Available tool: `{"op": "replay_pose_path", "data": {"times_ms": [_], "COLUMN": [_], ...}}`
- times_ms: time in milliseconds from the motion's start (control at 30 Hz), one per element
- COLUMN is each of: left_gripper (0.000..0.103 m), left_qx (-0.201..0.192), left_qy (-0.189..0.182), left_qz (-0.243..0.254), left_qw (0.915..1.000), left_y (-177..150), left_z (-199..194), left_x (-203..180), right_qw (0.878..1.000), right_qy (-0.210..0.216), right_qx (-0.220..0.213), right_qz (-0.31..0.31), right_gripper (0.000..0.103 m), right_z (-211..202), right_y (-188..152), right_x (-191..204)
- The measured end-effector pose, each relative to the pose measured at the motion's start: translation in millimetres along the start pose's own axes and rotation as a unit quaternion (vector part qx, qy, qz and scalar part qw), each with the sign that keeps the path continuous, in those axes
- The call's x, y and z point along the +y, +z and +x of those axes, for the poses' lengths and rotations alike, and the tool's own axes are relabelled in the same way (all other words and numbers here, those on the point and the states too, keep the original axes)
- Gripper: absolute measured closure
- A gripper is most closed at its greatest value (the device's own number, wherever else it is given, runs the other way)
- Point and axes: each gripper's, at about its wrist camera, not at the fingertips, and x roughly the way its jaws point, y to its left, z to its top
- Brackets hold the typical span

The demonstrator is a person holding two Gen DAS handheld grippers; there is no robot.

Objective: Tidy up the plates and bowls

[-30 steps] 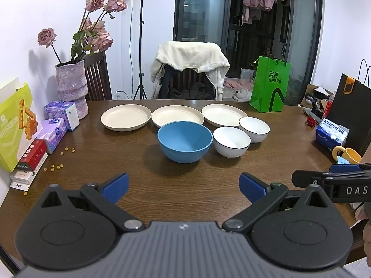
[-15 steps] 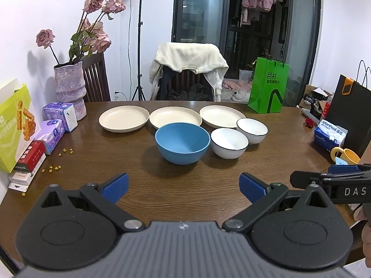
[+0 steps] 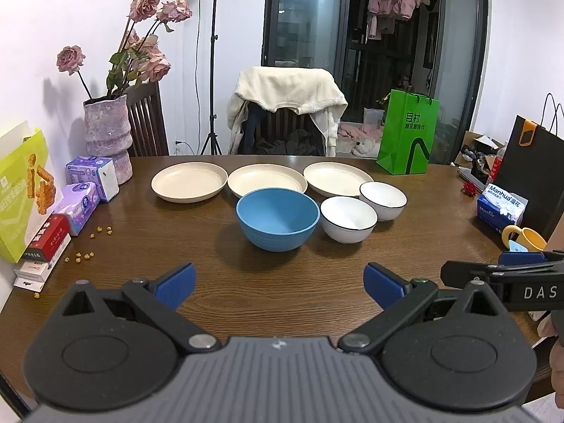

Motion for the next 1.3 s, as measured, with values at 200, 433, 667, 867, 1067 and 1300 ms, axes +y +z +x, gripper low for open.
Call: {"op": "replay_pose_path", "data": {"times_ms": [200, 433, 667, 867, 1067, 1300], "left_gripper": [0.000, 0.000, 0.000, 0.000, 0.000, 0.000], "left_qx": [-0.002, -0.004, -0.009, -0.017, -0.029, -0.032], "left_qy": [-0.002, -0.001, -0.001, 0.008, 0.025, 0.041], "left_qz": [-0.001, -0.002, 0.000, 0.002, -0.006, -0.018], "left_qw": [1.0000, 1.0000, 1.0000, 0.9998, 0.9993, 0.9985], "left_y": [0, 0, -5, -7, -6, -6], "left_z": [-1, -2, -9, -15, -24, -30], "left_x": [1, 2, 3, -1, -4, -6], "right_qw": [1.000, 1.000, 1.000, 1.000, 0.999, 0.999], "right_qy": [0.000, 0.000, 0.001, 0.008, 0.016, 0.021], "right_qx": [-0.001, -0.001, -0.003, -0.009, -0.013, -0.018], "right_qz": [0.000, 0.000, -0.004, -0.017, -0.025, -0.033], "right_gripper": [0.000, 0.000, 0.000, 0.000, 0.000, 0.000], "right_z": [0, -1, -3, -11, -15, -18], "right_y": [0, 1, 2, 3, 2, 6], "right_x": [0, 0, 3, 9, 8, 6]}}
